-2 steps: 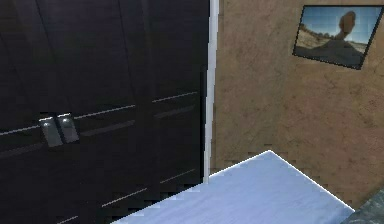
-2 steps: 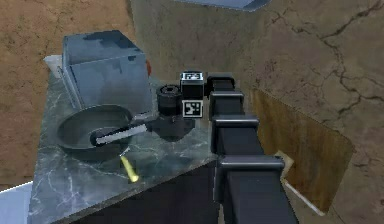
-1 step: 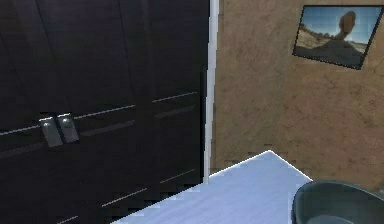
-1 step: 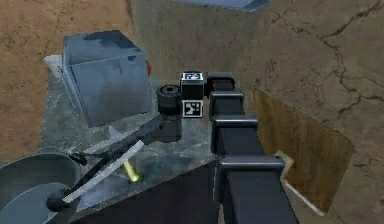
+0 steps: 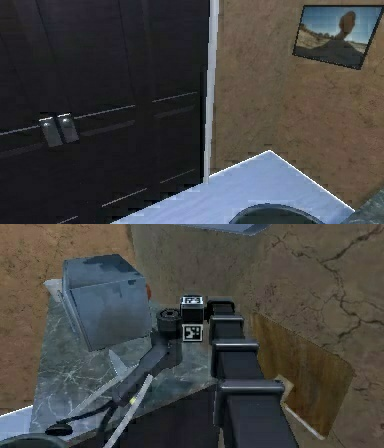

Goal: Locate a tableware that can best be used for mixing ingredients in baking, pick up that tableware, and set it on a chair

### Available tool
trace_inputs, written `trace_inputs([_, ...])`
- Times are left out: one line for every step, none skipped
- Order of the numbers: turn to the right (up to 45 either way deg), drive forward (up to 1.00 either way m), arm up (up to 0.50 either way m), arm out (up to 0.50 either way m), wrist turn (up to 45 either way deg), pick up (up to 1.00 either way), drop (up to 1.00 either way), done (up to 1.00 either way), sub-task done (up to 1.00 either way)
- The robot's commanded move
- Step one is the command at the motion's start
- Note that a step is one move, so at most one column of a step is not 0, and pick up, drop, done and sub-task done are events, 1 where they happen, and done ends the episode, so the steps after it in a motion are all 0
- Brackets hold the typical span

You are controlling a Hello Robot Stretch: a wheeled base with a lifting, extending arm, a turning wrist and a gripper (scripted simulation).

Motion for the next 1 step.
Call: trace_inputs([0.0,0.00,0.00,-0.18,0.0,0.00,0.00,0.00,0.00])
